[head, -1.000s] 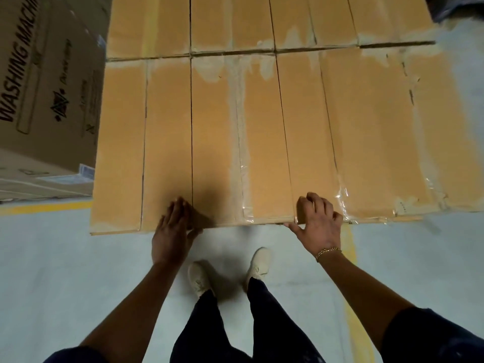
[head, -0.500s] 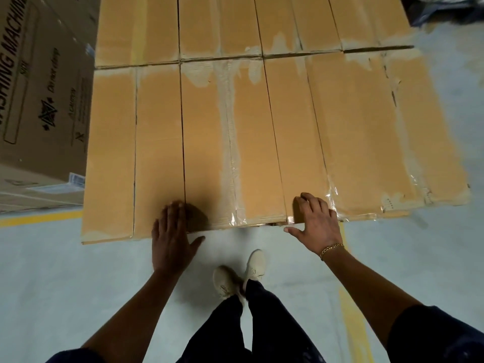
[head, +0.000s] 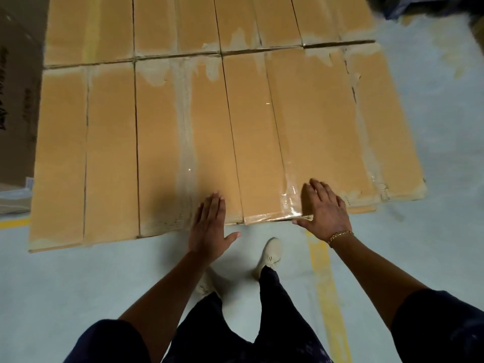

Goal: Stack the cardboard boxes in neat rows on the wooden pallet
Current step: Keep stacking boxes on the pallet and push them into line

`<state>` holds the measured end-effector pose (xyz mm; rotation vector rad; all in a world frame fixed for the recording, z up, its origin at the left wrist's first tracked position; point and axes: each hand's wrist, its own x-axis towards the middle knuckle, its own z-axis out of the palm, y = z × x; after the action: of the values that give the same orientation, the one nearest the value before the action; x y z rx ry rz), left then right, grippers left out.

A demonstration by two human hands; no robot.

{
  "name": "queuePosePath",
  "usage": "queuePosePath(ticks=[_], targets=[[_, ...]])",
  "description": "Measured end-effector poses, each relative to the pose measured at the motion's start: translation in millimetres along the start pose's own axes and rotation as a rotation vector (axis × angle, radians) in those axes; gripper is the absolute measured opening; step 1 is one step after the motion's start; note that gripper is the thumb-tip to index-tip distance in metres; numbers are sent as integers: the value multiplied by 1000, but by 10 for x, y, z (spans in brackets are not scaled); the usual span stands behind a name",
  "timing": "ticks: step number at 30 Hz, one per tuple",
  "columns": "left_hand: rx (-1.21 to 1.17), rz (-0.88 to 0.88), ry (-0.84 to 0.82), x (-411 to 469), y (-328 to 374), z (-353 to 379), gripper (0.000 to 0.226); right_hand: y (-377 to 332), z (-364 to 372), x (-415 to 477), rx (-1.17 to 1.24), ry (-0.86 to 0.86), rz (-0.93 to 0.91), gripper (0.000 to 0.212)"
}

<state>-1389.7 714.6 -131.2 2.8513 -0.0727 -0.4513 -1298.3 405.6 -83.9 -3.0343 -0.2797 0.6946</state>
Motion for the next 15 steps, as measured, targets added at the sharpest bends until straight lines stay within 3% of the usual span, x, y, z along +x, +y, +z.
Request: queuePosePath(ticks=[15], targets=[[47, -120, 4, 179, 430, 93, 109, 329, 131, 222, -27, 65, -108, 103]])
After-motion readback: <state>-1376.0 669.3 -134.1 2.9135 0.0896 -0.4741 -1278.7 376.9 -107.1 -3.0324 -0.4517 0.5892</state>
